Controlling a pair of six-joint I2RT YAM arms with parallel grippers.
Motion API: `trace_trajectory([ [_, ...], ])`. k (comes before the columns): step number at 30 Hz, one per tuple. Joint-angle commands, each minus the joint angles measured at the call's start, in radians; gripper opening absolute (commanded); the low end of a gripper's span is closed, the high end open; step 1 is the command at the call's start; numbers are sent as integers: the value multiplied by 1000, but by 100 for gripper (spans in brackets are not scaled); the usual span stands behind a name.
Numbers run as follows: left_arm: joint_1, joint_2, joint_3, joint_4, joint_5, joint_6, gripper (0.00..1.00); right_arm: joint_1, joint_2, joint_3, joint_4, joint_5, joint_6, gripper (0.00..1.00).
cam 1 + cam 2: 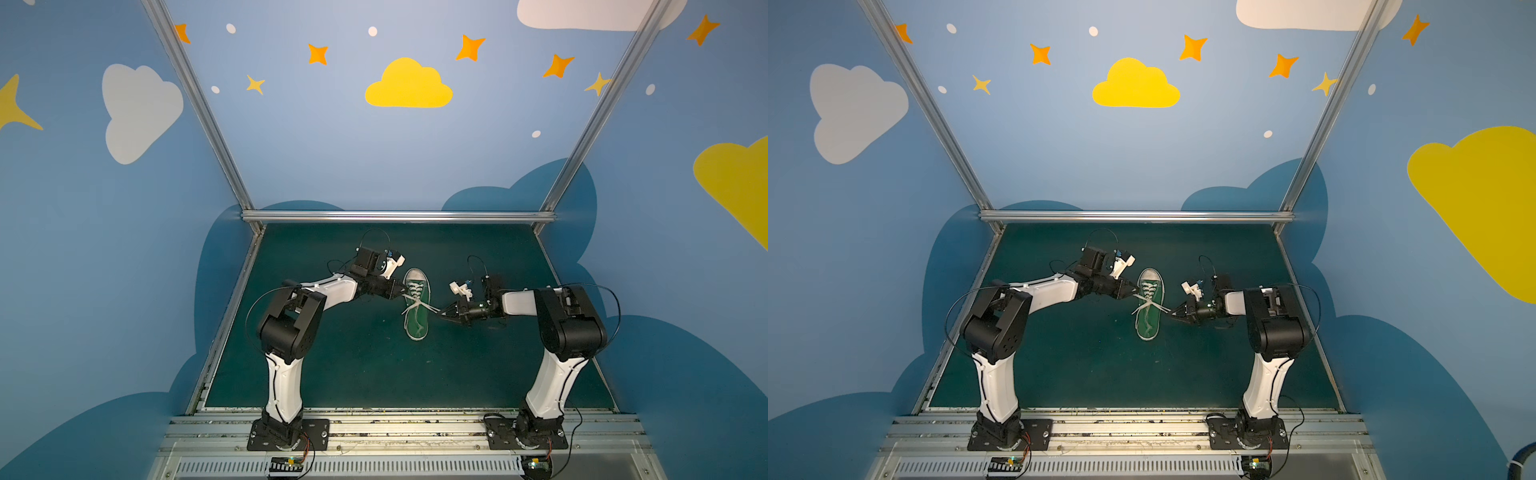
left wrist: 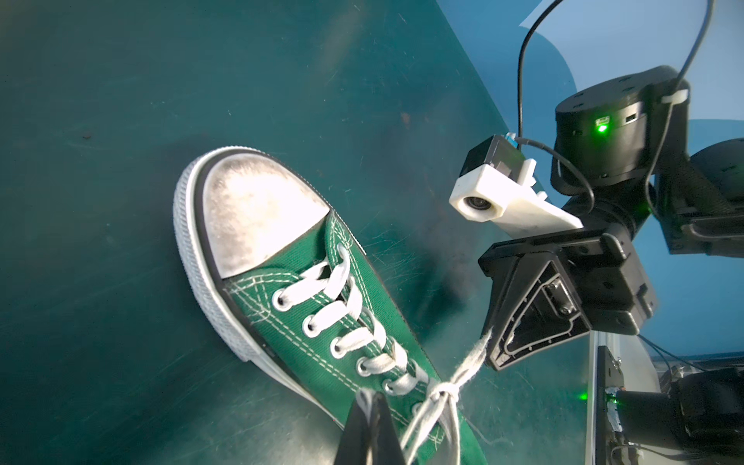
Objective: Tie the shoes
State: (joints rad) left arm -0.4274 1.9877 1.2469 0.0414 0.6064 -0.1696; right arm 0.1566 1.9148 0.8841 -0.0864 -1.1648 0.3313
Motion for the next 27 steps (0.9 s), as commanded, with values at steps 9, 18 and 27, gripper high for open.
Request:
trace_trajectory([
  [9, 66, -49, -21, 43, -55, -9, 3, -43, -16, -33, -44, 31, -17, 0],
  [18, 79, -59, -45, 71, -52, -25, 3, -56, -14, -33, -44, 26, -17, 0],
  [27, 80, -57, -59, 92, -45, -41, 3, -65, -13, -27, -55, 31, -22, 0],
])
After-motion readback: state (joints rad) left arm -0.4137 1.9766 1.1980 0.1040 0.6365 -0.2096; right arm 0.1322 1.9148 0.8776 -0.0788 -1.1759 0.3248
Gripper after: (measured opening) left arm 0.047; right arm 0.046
